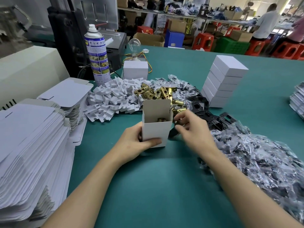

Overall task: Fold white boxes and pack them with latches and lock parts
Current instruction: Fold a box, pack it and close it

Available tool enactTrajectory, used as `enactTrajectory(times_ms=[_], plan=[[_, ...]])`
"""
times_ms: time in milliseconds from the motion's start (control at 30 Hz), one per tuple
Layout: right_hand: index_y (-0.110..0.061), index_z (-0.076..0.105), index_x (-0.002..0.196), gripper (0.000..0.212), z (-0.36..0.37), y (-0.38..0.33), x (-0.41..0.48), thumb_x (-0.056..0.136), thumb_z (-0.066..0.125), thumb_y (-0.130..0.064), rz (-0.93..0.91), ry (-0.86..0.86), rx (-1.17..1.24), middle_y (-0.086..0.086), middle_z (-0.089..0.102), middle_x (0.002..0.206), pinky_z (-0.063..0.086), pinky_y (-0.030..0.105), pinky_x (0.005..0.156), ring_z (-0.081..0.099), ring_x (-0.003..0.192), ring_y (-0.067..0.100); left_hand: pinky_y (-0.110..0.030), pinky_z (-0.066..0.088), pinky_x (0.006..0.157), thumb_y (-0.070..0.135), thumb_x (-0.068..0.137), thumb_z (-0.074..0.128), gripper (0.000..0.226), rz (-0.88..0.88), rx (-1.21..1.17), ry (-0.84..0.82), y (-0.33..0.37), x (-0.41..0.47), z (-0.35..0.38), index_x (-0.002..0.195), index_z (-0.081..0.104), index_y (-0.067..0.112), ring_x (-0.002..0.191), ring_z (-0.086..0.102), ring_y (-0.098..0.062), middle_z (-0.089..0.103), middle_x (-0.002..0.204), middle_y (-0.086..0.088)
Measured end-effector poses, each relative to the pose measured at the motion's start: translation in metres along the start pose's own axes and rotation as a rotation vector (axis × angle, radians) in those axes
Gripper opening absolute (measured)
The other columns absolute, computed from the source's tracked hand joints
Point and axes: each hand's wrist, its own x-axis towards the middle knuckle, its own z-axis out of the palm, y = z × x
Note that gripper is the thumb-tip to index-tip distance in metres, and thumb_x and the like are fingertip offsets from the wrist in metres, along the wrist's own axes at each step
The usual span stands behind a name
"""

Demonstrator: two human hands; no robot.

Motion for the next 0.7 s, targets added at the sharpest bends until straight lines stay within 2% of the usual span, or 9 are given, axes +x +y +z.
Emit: enactTrajectory(times_ms=[67, 133, 200, 233, 333, 433, 533, 600, 700], plan=[[-0.030, 0.063, 0.111, 0.032, -0.013, -0.006, 0.003, 0.092, 0.073, -0.005, -0.018, 0.169, 0.138, -0.012, 0.065, 0.090, 0.060, 0.035, 0.079, 0.065, 0.078, 0.000, -0.010, 0.052, 0.082, 0.017, 0.087, 0.086, 0.045, -0.005, -0.001, -0.002, 0.000, 0.000, 0.000, 0.118, 0.066, 0.044, 0.102, 0.071, 0.005, 0.076, 0.111, 0.024], [-0.030, 0.065, 0.118, 0.035, -0.034, -0.020, 0.005, 0.092, 0.073, -0.006, -0.110, 0.306, 0.324, -0.007, 0.068, 0.095, 0.061, 0.036, 0.084, 0.069, 0.088, 0.005, -0.011, 0.052, 0.083, 0.018, 0.087, 0.086, 0.044, -0.016, -0.003, -0.004, -0.001, 0.001, -0.001, 0.117, 0.066, 0.044, 0.101, 0.071, 0.004, 0.076, 0.110, 0.024], [-0.031, 0.067, 0.118, 0.034, -0.052, -0.039, 0.003, 0.093, 0.074, -0.010, -0.239, 0.335, 0.455, -0.003, 0.073, 0.099, 0.061, 0.033, 0.084, 0.073, 0.093, 0.014, -0.012, 0.053, 0.083, 0.019, 0.087, 0.086, 0.043, -0.026, -0.004, -0.006, -0.002, 0.001, -0.001, 0.117, 0.066, 0.044, 0.101, 0.071, 0.003, 0.076, 0.110, 0.023], [-0.031, 0.069, 0.115, 0.032, -0.057, -0.049, 0.002, 0.092, 0.074, -0.011, -0.301, 0.309, 0.466, -0.005, 0.076, 0.099, 0.061, 0.030, 0.081, 0.074, 0.093, 0.013, -0.012, 0.053, 0.083, 0.019, 0.087, 0.087, 0.043, -0.029, -0.004, -0.005, -0.002, 0.001, 0.000, 0.117, 0.067, 0.043, 0.101, 0.072, 0.003, 0.076, 0.110, 0.023], [-0.028, 0.073, 0.106, 0.028, -0.051, -0.070, -0.002, 0.087, 0.077, -0.006, -0.407, 0.190, 0.294, -0.009, 0.077, 0.094, 0.053, 0.023, 0.072, 0.071, 0.086, 0.011, -0.015, 0.054, 0.086, 0.018, 0.086, 0.088, 0.043, -0.030, -0.007, 0.004, -0.002, 0.002, 0.001, 0.117, 0.067, 0.039, 0.102, 0.072, 0.000, 0.077, 0.110, 0.019], [-0.022, 0.075, 0.104, 0.026, -0.037, -0.074, -0.003, 0.087, 0.077, -0.003, -0.407, 0.080, 0.046, -0.009, 0.074, 0.091, 0.044, 0.020, 0.070, 0.062, 0.074, 0.006, -0.012, 0.053, 0.082, 0.018, 0.086, 0.087, 0.043, -0.031, -0.009, -0.004, -0.001, 0.001, 0.001, 0.117, 0.067, 0.039, 0.100, 0.072, 0.002, 0.077, 0.109, 0.020], [-0.024, 0.075, 0.105, 0.023, -0.032, -0.077, -0.005, 0.089, 0.074, -0.007, -0.411, 0.007, -0.103, -0.015, 0.073, 0.092, 0.051, 0.030, 0.073, 0.060, 0.073, -0.003, -0.010, 0.051, 0.080, 0.017, 0.086, 0.087, 0.042, -0.028, -0.006, -0.004, 0.001, 0.001, 0.000, 0.116, 0.066, 0.038, 0.097, 0.071, 0.004, 0.077, 0.108, 0.021], [-0.027, 0.074, 0.105, 0.022, -0.031, -0.081, -0.004, 0.091, 0.072, -0.010, -0.400, -0.028, -0.163, -0.016, 0.074, 0.094, 0.055, 0.038, 0.079, 0.066, 0.085, 0.004, -0.009, 0.051, 0.079, 0.017, 0.087, 0.087, 0.041, -0.032, -0.005, -0.005, 0.001, 0.000, 0.000, 0.115, 0.066, 0.038, 0.097, 0.071, 0.004, 0.077, 0.106, 0.021], [-0.031, 0.074, 0.108, 0.023, -0.030, -0.089, -0.001, 0.096, 0.066, -0.014, -0.347, -0.148, -0.222, -0.018, 0.071, 0.091, 0.054, 0.038, 0.083, 0.064, 0.087, 0.007, -0.011, 0.052, 0.078, 0.018, 0.087, 0.087, 0.040, -0.036, 0.004, -0.006, 0.001, 0.000, 0.000, 0.116, 0.066, 0.036, 0.095, 0.072, 0.002, 0.077, 0.105, 0.018]])
